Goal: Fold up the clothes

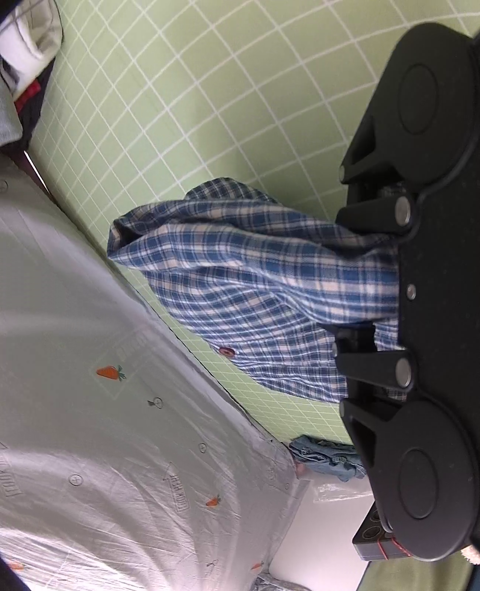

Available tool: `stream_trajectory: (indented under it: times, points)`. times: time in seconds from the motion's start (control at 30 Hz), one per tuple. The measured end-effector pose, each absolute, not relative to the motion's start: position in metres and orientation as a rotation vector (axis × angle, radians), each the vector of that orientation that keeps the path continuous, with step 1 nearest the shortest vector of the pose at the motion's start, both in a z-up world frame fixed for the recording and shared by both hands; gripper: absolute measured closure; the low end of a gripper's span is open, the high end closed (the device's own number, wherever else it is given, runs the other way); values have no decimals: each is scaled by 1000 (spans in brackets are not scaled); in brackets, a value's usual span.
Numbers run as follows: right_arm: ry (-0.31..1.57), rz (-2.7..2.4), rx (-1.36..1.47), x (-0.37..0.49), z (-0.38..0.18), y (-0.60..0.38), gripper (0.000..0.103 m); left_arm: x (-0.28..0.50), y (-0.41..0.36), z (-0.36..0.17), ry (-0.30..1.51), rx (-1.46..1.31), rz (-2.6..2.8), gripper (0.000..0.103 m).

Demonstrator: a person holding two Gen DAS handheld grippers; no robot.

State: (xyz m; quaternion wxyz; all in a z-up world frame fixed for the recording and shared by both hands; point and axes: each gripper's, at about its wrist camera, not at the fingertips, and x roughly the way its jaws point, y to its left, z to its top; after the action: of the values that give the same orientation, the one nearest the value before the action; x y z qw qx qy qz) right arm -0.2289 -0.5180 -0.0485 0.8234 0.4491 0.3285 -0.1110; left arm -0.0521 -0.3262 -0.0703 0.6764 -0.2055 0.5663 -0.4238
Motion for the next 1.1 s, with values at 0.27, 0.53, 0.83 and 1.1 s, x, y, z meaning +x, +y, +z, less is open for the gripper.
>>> stream_trajectory:
  times: [0.27, 0.53, 0.83, 1.1]
  points:
    - [566, -369, 948, -293, -23, -586, 75, -84, -430, -51, 1250, -412, -1131, 88]
    - [421, -404, 858, -336, 18, -718, 75, -106, -581, -5, 1116, -453, -1265, 88]
    - [209, -394, 617, -323, 114, -891, 75, -85, -754, 91, 839, -527, -1426, 87]
    - [274, -660, 449, -260, 111, -1015, 34, -26, -850, 64, 844, -427, -1128, 50]
